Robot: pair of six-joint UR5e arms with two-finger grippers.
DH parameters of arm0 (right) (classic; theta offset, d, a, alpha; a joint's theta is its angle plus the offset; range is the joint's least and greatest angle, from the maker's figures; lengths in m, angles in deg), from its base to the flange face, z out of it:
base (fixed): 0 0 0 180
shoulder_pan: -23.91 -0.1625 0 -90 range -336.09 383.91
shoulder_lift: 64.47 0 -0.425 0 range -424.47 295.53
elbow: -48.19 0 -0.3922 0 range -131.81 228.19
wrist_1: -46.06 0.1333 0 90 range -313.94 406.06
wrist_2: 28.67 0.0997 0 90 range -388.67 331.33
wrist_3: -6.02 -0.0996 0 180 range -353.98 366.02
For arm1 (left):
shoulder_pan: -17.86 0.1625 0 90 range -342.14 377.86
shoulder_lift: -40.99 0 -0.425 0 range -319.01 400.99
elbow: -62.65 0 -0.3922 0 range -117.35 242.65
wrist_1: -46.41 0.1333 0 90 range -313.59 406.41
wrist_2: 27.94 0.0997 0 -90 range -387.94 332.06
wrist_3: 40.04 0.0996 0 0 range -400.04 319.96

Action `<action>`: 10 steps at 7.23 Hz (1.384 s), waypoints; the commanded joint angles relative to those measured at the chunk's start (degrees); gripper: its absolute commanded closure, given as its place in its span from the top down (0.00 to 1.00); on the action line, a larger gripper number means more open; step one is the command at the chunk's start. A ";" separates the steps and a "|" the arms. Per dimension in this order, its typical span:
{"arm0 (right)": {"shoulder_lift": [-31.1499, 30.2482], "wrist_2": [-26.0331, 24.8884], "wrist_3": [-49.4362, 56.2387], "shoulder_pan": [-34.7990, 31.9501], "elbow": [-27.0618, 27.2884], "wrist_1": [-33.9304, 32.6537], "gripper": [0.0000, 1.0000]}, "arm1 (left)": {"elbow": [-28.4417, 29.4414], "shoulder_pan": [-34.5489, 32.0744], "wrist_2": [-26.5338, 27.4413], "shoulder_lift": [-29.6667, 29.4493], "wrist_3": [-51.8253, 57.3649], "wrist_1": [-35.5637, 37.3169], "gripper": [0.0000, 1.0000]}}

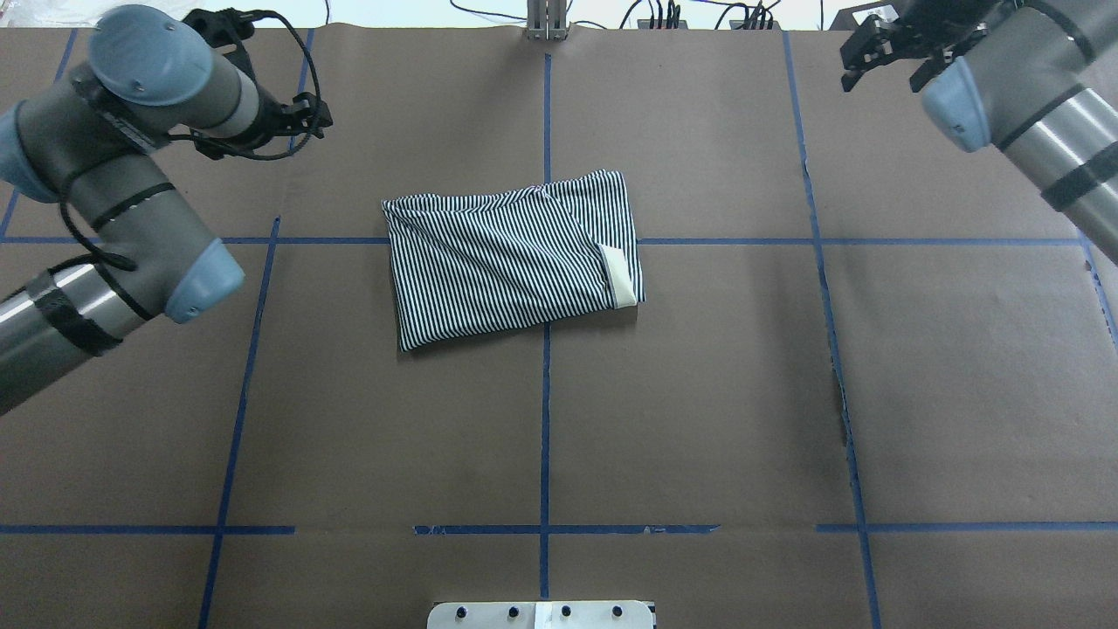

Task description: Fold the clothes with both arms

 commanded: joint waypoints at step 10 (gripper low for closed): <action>-38.09 7.18 44.45 -24.31 24.50 -18.58 1.00 | -3.12 -37.83 -30.06 27.75 81.11 5.34 1.00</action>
